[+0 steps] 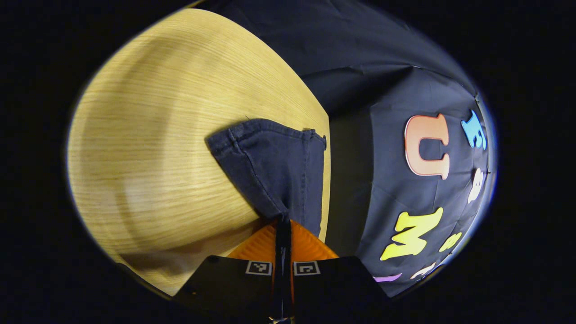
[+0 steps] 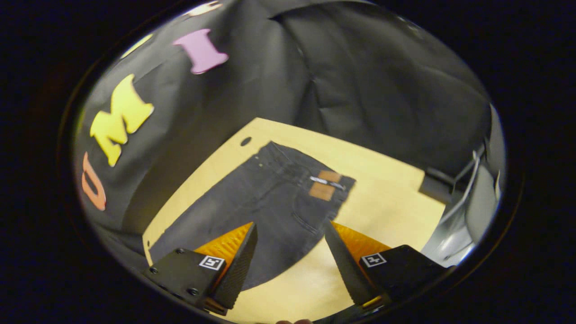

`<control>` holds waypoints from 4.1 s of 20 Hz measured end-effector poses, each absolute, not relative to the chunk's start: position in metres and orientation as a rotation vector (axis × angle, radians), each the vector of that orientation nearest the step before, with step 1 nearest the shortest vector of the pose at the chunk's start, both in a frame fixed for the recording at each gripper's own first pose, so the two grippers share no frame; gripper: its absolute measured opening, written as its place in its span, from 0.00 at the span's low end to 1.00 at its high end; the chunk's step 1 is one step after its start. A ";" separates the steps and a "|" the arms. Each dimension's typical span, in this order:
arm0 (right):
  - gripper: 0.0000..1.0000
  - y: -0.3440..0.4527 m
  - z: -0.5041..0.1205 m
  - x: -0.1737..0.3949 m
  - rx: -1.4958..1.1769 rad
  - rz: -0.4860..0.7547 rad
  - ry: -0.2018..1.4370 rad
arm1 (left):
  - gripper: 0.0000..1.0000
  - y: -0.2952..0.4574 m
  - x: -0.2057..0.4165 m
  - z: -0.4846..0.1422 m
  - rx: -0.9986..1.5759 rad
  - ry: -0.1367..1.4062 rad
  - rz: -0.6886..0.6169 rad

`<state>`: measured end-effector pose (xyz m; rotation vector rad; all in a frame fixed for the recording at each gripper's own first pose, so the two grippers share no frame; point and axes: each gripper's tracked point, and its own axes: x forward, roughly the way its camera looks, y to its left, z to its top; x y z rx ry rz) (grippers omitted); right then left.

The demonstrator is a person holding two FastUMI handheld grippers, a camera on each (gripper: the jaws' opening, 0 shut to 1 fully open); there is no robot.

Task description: Grasp the waist and the cuffs of the jeans and fold them to make the two legs overlap; first hold the waist and fold one-third of the jeans toward the cuffs, then hold the cuffs and fold the remaining one-third in the same direction to finish folding.

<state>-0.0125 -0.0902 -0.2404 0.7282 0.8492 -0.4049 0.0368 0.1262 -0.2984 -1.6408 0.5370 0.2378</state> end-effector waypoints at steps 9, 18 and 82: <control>0.85 -0.073 -0.292 -0.003 0.963 -0.429 0.970 | 0.04 0.129 0.027 -0.284 -1.661 0.527 0.245; 0.10 -0.076 -0.325 0.018 1.070 -0.434 0.909 | 0.04 0.130 0.025 -0.268 -1.670 0.518 0.252; 0.96 -0.033 -0.236 0.286 0.928 -0.149 0.662 | 0.99 0.081 0.261 -0.260 -1.186 0.691 0.202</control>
